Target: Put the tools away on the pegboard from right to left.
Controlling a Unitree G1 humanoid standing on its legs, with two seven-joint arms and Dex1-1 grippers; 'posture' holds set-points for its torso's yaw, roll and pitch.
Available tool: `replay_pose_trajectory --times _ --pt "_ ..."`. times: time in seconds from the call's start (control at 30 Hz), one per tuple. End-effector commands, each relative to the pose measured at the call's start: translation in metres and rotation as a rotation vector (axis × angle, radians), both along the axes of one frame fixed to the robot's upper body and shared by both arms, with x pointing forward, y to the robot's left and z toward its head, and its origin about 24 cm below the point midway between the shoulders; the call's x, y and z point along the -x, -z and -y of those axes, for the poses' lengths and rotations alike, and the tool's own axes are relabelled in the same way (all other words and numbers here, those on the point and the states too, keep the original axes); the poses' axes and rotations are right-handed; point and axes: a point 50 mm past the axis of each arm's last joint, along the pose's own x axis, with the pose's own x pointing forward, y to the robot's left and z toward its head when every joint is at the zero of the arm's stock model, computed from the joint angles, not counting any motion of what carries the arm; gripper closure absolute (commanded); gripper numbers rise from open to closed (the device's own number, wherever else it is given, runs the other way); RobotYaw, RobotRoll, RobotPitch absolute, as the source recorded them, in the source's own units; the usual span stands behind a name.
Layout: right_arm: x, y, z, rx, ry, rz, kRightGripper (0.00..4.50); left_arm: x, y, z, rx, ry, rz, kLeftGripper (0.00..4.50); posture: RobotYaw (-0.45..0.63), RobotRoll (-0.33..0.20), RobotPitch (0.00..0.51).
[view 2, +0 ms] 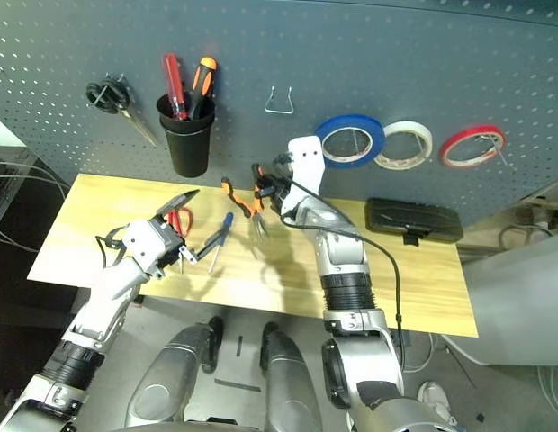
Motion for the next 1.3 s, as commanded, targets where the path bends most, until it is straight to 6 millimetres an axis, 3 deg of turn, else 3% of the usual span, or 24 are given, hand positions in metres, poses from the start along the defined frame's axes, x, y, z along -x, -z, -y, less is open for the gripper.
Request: replay_pose_trajectory --times 0.03,0.6,0.77,0.97,1.13,1.3 --pt "0.001 -0.017 -0.004 -0.054 -0.007 0.041 4.25 -0.002 -0.005 -0.005 0.018 -0.025 0.026 0.00 0.09 0.000 0.228" --pt "0.002 -0.085 -0.005 -0.161 0.013 0.344 4.25 -0.010 -0.009 -0.005 0.012 -0.018 0.031 0.00 0.07 0.000 0.219" --pt "0.005 -0.126 -0.008 -0.272 0.022 0.493 4.25 -0.013 -0.017 -0.003 0.031 -0.005 0.047 0.00 0.07 0.000 0.214" --pt "0.007 -0.154 -0.014 -0.341 0.008 0.567 4.25 -0.016 -0.020 0.001 0.069 0.010 0.020 0.00 0.07 0.000 0.207" --pt "0.006 -0.170 -0.015 -0.349 0.028 0.664 4.25 -0.018 -0.025 0.002 0.076 0.018 0.029 0.00 0.07 0.000 0.203" --pt "-0.003 -0.173 -0.013 -0.313 0.078 0.752 4.25 -0.019 -0.025 0.002 0.057 0.024 0.040 0.00 0.08 0.000 0.203"
